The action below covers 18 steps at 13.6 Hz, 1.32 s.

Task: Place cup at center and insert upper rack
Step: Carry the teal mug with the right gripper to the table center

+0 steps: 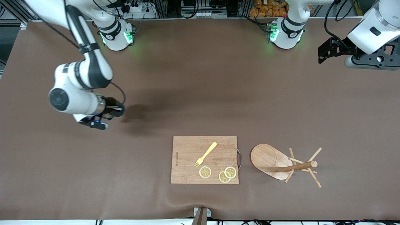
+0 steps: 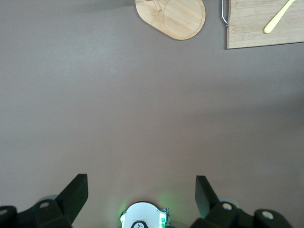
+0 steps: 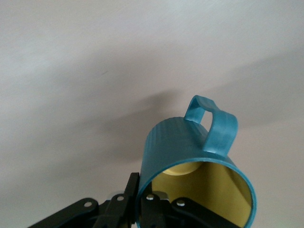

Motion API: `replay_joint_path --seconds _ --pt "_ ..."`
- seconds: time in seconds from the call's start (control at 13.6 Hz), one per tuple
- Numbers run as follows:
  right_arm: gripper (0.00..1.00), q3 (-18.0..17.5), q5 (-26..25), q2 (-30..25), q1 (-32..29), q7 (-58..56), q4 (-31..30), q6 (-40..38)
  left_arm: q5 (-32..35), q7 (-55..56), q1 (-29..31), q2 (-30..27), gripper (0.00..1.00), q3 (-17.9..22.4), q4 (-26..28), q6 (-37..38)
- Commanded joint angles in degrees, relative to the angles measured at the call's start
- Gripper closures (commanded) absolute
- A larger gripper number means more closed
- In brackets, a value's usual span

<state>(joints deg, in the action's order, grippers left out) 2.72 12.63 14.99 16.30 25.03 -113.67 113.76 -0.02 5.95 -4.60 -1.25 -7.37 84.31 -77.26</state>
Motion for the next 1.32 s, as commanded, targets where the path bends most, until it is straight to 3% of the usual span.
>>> replay_joint_path --seconds 0.0,0.37,0.59,0.88,1.25 --pt "1.0 0.71 3.54 -1.45 6.27 8.77 0.11 0.06 0.73 0.73 -0.23 0.37 0.0 -0.19 -0.55 0.8" --pt "1.0 0.71 3.89 -0.49 16.64 26.35 3.8 3.13 -1.2 0.65 -0.85 1.76 0.0 -0.28 -0.55 -2.89" --pt "1.0 0.71 7.31 1.96 22.8 37.94 7.57 6.02 -2.62 0.65 -0.59 2.39 0.0 -0.28 -0.55 -3.07" --pt "1.0 0.8 7.32 9.42 28.52 55.26 16.09 9.11 -2.62 0.56 -1.02 2.39 0.0 -0.63 -0.11 -2.98" --pt "1.0 0.71 7.41 19.71 30.37 79.25 29.1 8.94 -2.09 0.73 -0.67 1.95 0.0 -1.68 -0.11 -2.98"
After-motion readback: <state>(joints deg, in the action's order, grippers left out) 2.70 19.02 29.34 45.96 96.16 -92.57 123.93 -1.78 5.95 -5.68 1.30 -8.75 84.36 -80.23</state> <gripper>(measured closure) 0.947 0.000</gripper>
